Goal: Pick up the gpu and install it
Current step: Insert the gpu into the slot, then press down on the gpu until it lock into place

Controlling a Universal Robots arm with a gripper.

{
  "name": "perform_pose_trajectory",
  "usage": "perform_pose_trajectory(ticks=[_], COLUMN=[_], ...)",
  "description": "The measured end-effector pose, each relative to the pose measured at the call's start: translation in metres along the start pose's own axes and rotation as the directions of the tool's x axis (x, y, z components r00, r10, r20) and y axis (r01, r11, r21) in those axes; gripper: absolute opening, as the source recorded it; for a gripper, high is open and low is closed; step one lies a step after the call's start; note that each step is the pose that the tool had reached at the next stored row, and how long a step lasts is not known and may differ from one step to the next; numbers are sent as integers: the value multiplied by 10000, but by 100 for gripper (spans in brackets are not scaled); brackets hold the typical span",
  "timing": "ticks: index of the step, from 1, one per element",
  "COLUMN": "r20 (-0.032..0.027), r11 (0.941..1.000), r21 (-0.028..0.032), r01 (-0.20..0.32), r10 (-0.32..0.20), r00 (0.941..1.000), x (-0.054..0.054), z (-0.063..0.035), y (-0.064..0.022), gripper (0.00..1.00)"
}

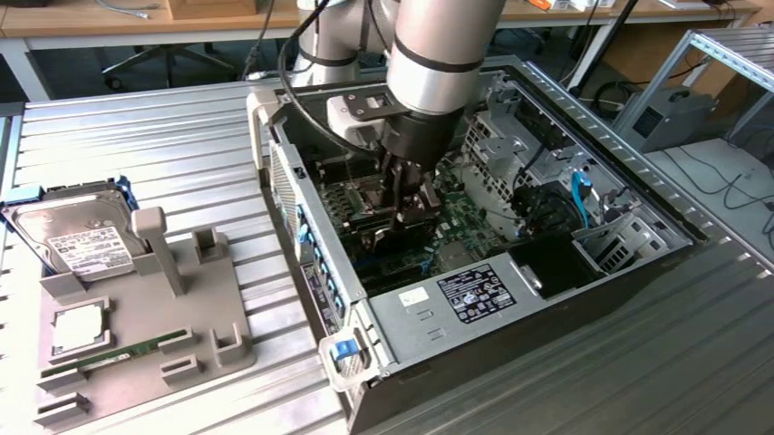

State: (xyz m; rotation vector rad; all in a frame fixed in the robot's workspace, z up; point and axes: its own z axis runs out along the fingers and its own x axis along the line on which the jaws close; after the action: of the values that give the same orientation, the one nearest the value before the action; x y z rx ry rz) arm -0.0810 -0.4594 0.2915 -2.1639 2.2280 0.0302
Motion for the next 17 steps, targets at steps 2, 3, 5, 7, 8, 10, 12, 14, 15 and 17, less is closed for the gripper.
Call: perform_pose_trajectory(ticks=[2,3,5,7,8,10,12,14,15,17], r20=[3,0,0,0,0,1,0,0,0,0], r11=[10000,10000,10000,10000,10000,10000,10000,10000,10000,10000], r21=[2,0,0,0,0,1,0,0,0,1], r01=[-3,-3,-3,-3,-3,-3,-3,-3,-3,-3], r10=[3,3,3,3,3,3,3,3,3,3], r00=[10000,10000,10000,10000,10000,10000,10000,10000,10000,10000], x=[-20,-20,-20,-20,-20,-20,-20,-20,-20,-20], z=[-227,-229,-229,-229,-229,-229,-229,-229,-229,-229], y=[-2,-2,-2,-2,-2,-2,-2,-2,-2,-2], gripper=[41,41,41,39,33,33,20,14,11,11])
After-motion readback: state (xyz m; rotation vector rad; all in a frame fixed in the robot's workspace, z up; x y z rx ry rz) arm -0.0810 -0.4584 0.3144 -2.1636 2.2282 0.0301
